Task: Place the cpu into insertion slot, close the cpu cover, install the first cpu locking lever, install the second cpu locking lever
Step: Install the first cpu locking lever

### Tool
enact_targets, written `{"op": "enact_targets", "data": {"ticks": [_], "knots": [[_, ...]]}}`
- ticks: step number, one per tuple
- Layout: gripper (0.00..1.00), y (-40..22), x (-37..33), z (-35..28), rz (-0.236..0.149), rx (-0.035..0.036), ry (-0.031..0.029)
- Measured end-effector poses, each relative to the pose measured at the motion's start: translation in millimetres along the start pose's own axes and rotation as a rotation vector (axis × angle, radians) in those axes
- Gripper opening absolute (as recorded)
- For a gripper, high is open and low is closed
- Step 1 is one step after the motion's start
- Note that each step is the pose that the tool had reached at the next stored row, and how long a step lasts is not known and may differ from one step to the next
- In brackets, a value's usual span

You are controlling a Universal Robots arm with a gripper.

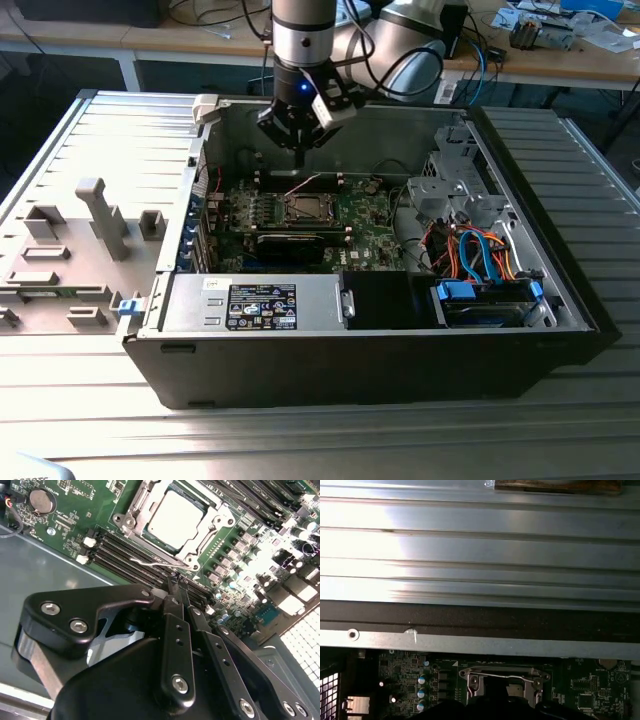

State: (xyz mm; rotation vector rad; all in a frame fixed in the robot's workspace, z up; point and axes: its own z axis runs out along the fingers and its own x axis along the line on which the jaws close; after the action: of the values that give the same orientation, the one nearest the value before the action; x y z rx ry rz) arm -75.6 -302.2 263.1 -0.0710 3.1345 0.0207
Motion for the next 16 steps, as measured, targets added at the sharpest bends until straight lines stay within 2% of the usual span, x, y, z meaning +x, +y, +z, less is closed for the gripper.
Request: {"op": "enact_targets", "data": {"ticks": [10,13,16], "knots": [[0.11,-0.3,-5.9,0.1,0.0,0.0,0.0],[0.11,-0.6,-14.1,0.5,0.0,-0.0001,0.0],[0.11,-0.7,-16.2,0.8,0.0,-0.0001,0.0]]}}
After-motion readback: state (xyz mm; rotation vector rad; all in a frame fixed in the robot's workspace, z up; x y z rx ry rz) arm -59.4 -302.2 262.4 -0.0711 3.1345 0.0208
